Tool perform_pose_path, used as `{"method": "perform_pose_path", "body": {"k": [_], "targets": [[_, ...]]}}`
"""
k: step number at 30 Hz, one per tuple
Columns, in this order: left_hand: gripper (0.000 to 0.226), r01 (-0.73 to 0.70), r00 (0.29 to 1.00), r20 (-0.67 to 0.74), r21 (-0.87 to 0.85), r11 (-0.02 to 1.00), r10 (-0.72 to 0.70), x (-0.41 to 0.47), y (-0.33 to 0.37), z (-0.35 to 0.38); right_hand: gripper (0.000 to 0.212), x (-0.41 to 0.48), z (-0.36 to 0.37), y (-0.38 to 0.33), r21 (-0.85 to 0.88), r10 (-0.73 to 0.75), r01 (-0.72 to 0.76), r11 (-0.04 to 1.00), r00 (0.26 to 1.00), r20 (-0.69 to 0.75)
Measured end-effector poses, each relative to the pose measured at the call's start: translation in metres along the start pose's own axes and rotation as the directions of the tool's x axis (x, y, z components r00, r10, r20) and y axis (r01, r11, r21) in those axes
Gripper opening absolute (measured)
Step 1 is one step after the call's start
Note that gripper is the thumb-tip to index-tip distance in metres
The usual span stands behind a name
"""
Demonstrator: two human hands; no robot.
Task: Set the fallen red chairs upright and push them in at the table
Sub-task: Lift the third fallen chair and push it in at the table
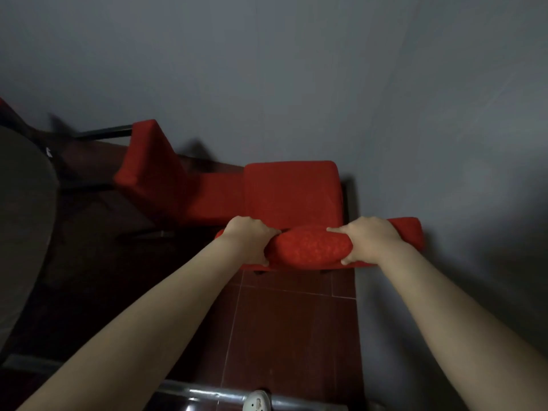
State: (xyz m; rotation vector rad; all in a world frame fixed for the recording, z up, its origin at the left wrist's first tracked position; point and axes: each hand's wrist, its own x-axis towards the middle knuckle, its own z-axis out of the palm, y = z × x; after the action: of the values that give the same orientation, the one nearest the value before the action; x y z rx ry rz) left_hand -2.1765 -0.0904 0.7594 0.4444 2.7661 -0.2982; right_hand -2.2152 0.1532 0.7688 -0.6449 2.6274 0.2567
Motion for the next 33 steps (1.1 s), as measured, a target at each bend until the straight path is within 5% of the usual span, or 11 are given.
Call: {"method": "perform_pose_path", "body": {"k": [33], "targets": [[0.078,-0.049,0.998,0.039,-0.009,0.999,0.049,-0.1,0.072,0.025,0.086,-0.091,0.048,-0.004,-0.083,-0.177,0.177,0.981,0.984,0.0]]}}
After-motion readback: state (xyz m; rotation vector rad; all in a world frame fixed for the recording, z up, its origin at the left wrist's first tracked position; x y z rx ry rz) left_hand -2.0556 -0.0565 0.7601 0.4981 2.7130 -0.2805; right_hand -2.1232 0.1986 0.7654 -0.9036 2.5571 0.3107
